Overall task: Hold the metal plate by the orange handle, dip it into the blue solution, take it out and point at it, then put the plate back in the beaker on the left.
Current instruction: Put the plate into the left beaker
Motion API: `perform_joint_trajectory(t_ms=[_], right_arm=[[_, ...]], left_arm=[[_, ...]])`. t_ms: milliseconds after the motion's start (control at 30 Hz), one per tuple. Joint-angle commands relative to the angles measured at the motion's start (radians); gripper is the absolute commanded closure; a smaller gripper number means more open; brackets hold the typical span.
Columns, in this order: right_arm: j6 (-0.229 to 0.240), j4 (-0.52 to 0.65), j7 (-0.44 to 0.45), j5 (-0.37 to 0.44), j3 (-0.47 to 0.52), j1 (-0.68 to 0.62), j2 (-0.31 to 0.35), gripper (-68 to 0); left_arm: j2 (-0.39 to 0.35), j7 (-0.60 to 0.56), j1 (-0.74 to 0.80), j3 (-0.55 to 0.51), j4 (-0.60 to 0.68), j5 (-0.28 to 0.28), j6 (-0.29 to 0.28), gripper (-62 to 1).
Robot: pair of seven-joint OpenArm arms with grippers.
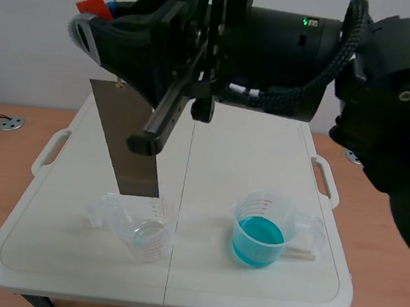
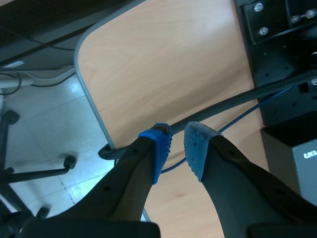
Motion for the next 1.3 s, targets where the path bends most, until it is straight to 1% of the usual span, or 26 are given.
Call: perform_joint_trajectory(t_ms=[0,100,167,367,433,467,667,833,1267], right_arm=[[0.007,0.001,0.016,0.001,-0.002,0.018,-0.014,-1.1],[0.007,-0.004,0.012,-0.004,-0.008,0.018,-0.028,-1.1],[0.007,-0.007,0.009,-0.005,-0.01,0.018,-0.036,-1.1],[0.007,-0.048,0.005,-0.026,-0.032,0.051,-0.064,-1.1],[0.006,-0.067,0.005,-0.026,-0.035,0.063,-0.075,-1.1],[0.006,-0.077,0.005,-0.026,-0.035,0.069,-0.081,-1.1],[0.003,-0.127,0.005,-0.03,-0.05,0.087,-0.108,-1.1],[0.003,-0.159,0.006,-0.045,-0.057,0.095,-0.116,-1.1],[0.003,-0.173,0.005,-0.045,-0.061,0.095,-0.116,-1.1]], left_arm=[[0.0,-0.011,0.011,0.0,0.004,0.017,-0.009,-11.5],[-0.001,-0.022,0.011,0.0,0.004,0.046,-0.028,-11.5],[-0.001,-0.026,0.011,0.0,0.004,0.061,-0.028,-11.5],[0.0,-0.051,0.011,0.0,0.004,0.064,-0.031,-11.1],[0.0,-0.052,0.011,0.0,0.004,0.064,-0.035,-4.8],[0.0,-0.052,0.011,0.0,0.004,0.063,-0.035,-2.9],[0.0,-0.051,0.011,-0.001,0.004,0.064,-0.048,-3.1],[0.0,-0.047,0.011,-0.001,0.003,0.063,-0.05,-3.1],[0.0,-0.047,0.011,-0.001,0.003,0.063,-0.05,-3.1]])
